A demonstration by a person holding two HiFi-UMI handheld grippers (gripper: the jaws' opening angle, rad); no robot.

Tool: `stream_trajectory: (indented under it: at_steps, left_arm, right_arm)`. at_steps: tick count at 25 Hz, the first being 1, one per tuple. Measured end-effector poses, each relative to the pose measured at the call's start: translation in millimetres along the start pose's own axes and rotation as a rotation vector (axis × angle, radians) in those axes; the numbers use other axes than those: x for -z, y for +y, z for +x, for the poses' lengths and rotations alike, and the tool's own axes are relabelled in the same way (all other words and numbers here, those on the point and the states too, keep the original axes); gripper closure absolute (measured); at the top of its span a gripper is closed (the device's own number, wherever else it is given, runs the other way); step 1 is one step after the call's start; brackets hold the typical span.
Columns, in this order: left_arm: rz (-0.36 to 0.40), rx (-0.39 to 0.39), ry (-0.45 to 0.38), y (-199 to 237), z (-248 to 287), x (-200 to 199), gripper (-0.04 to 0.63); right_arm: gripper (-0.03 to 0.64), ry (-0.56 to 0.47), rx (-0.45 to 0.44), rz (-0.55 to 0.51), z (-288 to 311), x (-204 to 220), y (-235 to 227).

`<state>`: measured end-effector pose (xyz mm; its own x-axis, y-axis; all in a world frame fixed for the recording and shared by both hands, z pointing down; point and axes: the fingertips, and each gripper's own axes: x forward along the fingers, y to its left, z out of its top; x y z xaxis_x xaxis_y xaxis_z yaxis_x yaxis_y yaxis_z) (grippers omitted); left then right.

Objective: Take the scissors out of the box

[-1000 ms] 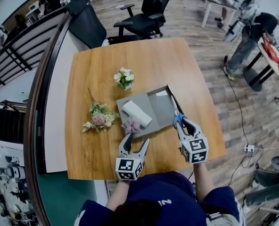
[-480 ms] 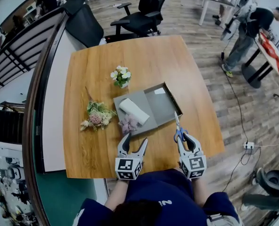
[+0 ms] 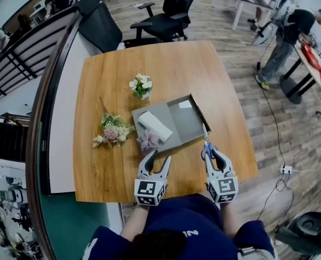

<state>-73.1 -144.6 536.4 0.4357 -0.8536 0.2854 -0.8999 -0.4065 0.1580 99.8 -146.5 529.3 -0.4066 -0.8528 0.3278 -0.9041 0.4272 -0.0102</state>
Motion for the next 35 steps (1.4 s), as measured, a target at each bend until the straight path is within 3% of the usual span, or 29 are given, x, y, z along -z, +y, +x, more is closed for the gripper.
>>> stream_trajectory:
  at_steps: [7,13,28,35]
  left_arm:
    - [0.006,0.002,-0.015,-3,-3,0,0.592]
    - [0.002,0.014,0.001,-4,-5,2,0.594]
    - [-0.007,-0.048,-0.018,12,-11,-2,0.592]
    - [0.037,-0.073,-0.041,15,-14,-7,0.592]
  right_arm:
    - [0.522,-0.015,-0.022,-0.017,4,-5,6]
    - [0.522,-0.015,-0.023,-0.027,9,-10,6]
    - [0.523,-0.004,-0.047,-0.062,21,-11,11]
    - [0.523,0.0,-0.052,-0.072,23,-10,10]
